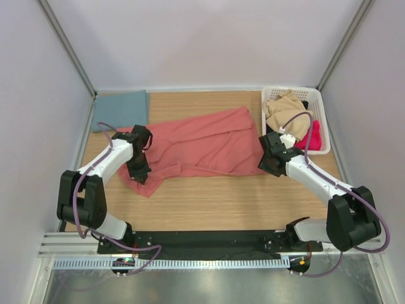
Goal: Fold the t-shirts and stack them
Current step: Fold the tshirt
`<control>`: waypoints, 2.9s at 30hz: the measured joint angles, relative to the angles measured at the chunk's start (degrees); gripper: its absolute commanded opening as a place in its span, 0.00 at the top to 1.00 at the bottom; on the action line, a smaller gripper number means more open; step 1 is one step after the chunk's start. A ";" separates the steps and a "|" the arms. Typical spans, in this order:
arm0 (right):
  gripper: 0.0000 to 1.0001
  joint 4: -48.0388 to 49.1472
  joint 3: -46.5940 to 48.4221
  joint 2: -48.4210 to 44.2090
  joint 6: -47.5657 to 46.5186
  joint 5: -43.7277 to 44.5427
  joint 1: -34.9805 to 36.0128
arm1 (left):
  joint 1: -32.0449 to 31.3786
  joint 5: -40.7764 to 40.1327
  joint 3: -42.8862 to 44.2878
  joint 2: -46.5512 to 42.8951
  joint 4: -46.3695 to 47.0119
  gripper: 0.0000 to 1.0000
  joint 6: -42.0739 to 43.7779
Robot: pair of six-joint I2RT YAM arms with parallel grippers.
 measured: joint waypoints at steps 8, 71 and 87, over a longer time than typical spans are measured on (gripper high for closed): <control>0.56 6.49 -4.52 0.81 6.99 0.33 -4.31 | 0.00 1.51 0.00 -4.44 -0.17 0.95 0.00; 0.99 3.13 17.46 13.97 -13.55 -10.29 -4.13 | -0.07 1.62 24.79 -15.56 -8.63 0.99 3.21; 0.99 -3.98 38.77 32.02 -16.85 -9.16 -5.35 | 0.90 -8.00 42.14 3.17 -9.51 1.00 9.42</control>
